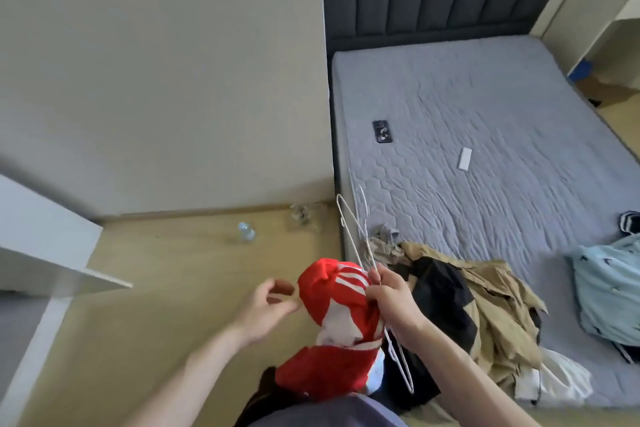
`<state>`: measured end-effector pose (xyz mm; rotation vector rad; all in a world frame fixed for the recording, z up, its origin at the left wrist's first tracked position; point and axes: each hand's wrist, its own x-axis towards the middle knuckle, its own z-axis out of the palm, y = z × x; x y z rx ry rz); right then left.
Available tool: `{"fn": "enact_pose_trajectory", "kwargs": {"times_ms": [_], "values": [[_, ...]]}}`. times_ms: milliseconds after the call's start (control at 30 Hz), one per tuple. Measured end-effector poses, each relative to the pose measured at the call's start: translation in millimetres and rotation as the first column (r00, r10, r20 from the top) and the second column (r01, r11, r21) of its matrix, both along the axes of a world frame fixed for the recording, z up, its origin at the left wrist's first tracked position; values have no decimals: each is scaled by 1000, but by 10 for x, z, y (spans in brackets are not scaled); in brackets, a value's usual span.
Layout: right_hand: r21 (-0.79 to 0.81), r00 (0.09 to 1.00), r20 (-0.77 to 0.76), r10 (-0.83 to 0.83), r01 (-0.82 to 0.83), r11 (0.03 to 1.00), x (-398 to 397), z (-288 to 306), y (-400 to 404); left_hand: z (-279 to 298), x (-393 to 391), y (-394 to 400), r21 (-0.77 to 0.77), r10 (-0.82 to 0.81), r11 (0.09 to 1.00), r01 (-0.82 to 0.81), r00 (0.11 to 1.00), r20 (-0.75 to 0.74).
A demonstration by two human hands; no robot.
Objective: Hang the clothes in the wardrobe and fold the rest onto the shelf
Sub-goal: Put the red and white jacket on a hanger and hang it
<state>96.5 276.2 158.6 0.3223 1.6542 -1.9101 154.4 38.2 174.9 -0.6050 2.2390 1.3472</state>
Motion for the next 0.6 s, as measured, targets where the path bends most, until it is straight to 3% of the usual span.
{"fn": "enact_pose_trajectory", "kwargs": {"times_ms": [33, 100, 167, 233, 367, 500, 600], "values": [[-19, 999, -20, 34, -34, 999, 15, 76, -53, 25, 42, -62, -20, 102, 995, -102, 995, -5], [-46, 994, -51, 92, -94, 994, 37, 197, -150, 14, 90, -164, 141, 153, 977, -157, 987, 42], [-30, 986, -75, 151, -154, 988, 63, 278, -256, 56, 176, -191, 380, 40, 923, -56, 998, 52], [0, 975, -100, 198, -199, 980, 76, 317, -370, 112, 288, -173, 489, -39, 871, 46, 999, -25], [85, 964, -143, 223, -213, 973, 107, 355, -576, 236, 408, -281, 558, 94, 830, 11, 983, -159], [355, 911, -262, 318, -216, 910, 239, 360, -767, 557, 486, -687, 606, 417, 770, -202, 878, -237], [509, 867, -280, 412, -229, 830, 446, 506, -962, 794, 560, -872, 555, 427, 809, -192, 841, -331]]}}
